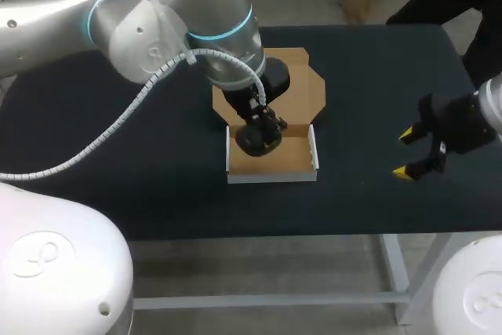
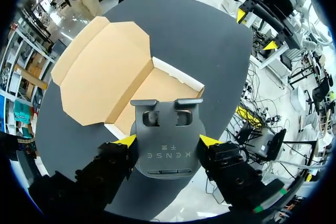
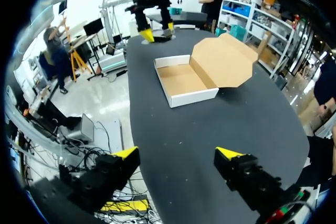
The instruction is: Assemble the packaging by folding the flat box into shape, placing the metal phone stand inside, and closing the box properly
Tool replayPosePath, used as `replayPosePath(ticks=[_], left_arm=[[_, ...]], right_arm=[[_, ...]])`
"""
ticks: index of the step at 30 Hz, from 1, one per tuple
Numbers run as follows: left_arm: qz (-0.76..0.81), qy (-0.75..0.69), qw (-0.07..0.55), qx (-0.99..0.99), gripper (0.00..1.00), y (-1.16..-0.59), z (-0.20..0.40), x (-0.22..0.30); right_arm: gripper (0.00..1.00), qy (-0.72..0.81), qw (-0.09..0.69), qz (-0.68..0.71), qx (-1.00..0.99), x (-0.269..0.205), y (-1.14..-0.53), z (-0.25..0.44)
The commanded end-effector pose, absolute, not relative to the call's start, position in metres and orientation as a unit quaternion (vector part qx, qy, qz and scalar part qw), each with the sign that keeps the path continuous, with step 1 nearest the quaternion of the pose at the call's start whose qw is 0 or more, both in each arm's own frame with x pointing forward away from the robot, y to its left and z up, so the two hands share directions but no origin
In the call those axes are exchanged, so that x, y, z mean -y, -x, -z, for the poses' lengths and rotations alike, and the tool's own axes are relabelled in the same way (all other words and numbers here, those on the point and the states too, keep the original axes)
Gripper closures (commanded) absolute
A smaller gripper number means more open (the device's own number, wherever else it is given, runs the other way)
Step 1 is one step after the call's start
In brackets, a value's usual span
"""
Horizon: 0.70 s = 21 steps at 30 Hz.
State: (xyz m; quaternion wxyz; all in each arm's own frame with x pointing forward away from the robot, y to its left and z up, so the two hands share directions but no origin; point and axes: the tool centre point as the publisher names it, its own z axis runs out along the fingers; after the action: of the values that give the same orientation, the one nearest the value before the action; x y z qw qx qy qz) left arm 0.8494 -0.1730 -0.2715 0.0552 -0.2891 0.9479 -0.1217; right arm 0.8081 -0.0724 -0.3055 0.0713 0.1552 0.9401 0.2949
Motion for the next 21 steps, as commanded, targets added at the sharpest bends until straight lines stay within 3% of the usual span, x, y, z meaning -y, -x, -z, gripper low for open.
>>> replayPosePath(ticks=[1, 21], left_arm=[[0.113, 0.289, 0.053, -0.949, 1.0, -0.86, 0.283, 0.19], [0.112, 0.326, 0.057, -0.937, 1.0, -0.91, 0.322, 0.202]], right_arm=[[0.0, -0.155, 0.071, -0.296, -0.94, 0.073, -0.808, 0.305], [0.0, -0.155, 0.071, -0.296, -0.94, 0.073, -0.808, 0.305]])
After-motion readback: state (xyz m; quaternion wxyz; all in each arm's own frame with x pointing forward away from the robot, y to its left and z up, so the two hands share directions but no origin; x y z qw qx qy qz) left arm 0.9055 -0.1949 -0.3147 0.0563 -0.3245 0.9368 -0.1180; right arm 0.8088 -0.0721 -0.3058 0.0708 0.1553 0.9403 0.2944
